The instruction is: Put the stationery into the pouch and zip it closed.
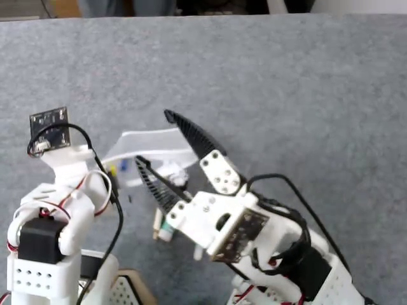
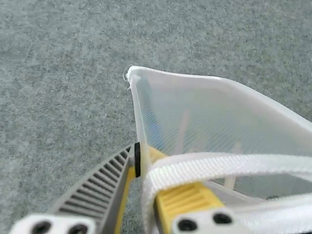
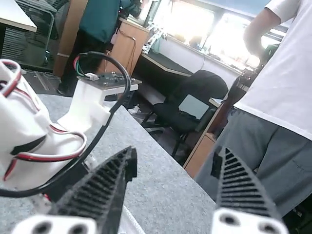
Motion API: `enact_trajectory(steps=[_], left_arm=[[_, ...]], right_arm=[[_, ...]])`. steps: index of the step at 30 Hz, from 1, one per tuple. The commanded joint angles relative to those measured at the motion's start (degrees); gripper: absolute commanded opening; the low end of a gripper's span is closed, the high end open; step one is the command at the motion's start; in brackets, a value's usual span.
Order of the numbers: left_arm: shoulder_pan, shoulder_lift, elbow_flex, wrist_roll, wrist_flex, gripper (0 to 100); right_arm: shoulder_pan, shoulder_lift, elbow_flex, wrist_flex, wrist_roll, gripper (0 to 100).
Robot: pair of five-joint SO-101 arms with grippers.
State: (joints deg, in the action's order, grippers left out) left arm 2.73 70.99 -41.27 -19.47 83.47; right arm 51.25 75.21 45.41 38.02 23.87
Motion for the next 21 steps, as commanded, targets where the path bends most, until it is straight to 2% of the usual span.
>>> enact_trajectory(steps=[1, 6, 10, 15, 21], left_arm=[[0.84, 0.09, 2.95, -0.79, -0.26, 3], [0.75, 0.09, 2.95, -0.79, -0.26, 3], [-0.92, 0.09, 3.21, -0.79, -0.26, 3], [-3.21, 0.09, 3.3, -0.79, -0.26, 3], [-3.12, 0.09, 1.98, -0.79, -1.49, 3]], right_arm=[[-0.79, 0.4, -0.4, -0.97, 0.62, 23.5], [-1.32, 0.57, -0.57, -0.97, 0.62, 20.3], [-8.79, 2.68, -0.13, -0.62, 0.62, 18.4], [-18.2, 5.93, 0.92, 12.31, 0.62, 16.3], [-19.08, 7.6, 10.07, 27.52, 0.62, 16.3]])
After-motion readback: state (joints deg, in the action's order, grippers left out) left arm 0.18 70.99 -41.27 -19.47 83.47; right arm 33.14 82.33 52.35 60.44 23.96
